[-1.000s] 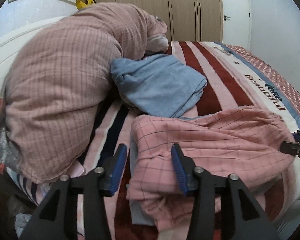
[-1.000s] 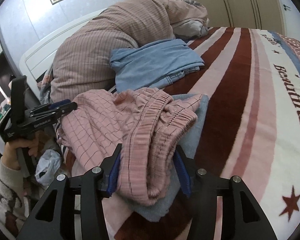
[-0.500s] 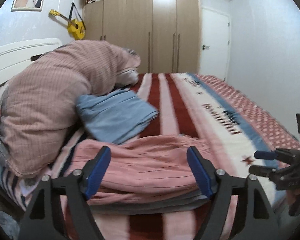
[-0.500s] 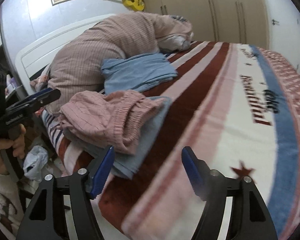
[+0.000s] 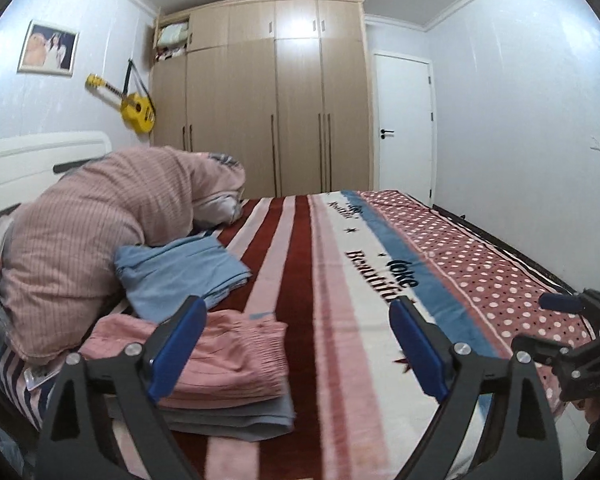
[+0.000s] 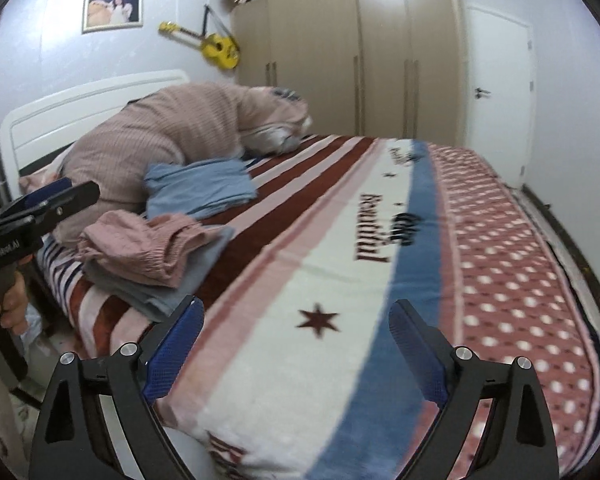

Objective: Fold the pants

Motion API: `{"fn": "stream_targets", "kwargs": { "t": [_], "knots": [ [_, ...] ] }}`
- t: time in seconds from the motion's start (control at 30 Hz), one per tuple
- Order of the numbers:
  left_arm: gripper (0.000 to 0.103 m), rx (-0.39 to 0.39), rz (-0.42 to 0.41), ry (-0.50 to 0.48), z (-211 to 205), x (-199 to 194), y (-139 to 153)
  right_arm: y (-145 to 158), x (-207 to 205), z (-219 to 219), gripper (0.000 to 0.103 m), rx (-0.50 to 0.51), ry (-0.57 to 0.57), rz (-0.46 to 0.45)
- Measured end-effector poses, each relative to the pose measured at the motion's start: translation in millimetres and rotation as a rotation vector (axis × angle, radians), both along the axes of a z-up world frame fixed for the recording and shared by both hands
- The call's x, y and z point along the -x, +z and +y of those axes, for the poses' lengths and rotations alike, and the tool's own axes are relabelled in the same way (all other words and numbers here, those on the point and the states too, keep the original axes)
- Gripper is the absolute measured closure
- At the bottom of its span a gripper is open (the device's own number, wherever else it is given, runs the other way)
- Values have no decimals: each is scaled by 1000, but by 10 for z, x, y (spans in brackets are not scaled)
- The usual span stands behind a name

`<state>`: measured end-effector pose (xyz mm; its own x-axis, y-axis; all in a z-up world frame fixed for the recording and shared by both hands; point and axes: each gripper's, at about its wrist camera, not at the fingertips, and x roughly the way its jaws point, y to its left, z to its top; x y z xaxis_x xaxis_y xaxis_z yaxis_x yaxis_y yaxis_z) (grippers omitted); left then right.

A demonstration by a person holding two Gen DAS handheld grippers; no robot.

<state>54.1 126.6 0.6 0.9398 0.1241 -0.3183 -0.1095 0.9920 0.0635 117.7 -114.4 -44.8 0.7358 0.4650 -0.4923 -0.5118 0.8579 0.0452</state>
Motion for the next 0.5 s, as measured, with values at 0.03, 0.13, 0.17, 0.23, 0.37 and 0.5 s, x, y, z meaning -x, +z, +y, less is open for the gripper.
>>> {"fn": "stream_targets", "kwargs": {
  "t": [0.03,0.13,0.17,0.23,0.37,0.5],
  "knots": [
    [12,-6,-7,-9,-106,8,1,10,31,-66,8,-2,-12,-11],
    [12,21,-26,-32,-300,45,3,45,130,-279,4,-12,-48,-51],
    [12,37,-32,-43,-367,56,2,52,160,-337,4,-14,-58,-62],
    [12,51,-47,-48,-508,63,-4,70,232,-477,4,-25,-81,-86],
    [12,68,-80,-43,-766,72,-12,130,340,-696,1,-44,-111,-144],
    [12,71,-110,-32,-929,95,3,168,380,-823,1,-23,-112,-193]
  ]
}}
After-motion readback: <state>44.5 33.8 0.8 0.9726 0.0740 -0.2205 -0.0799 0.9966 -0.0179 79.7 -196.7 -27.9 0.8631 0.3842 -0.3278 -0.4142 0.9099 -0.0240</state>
